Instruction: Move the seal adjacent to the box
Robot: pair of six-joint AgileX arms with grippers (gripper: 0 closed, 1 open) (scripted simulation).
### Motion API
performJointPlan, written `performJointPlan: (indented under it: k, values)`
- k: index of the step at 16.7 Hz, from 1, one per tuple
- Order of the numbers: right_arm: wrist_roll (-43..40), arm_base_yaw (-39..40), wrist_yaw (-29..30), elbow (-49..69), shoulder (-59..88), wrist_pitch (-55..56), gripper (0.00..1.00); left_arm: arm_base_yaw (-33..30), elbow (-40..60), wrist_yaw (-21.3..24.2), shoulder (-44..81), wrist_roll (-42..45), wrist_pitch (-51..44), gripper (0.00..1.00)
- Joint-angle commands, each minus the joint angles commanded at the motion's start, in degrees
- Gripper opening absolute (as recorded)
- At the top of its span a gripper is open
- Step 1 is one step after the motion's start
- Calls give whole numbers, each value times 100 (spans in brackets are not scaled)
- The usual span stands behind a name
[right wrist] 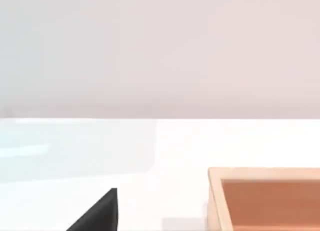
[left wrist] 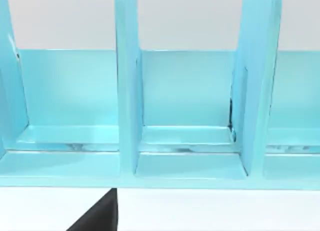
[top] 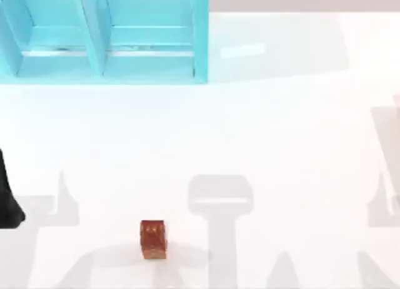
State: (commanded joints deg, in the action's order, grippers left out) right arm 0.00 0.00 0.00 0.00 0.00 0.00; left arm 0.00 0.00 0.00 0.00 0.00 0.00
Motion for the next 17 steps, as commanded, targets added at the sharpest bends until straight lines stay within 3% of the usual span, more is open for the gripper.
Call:
performJointPlan:
  k: [4,8,17]
  values:
    - [104,36,-10,158,163,-144,100,0,0,0,0,0,0,100]
    - [715,255,-56,1084,1192,-927,100,0,0,0,0,0,0,100]
    - [3097,1328,-259,5452,5874,-3526,100,0,0,0,0,0,0,100]
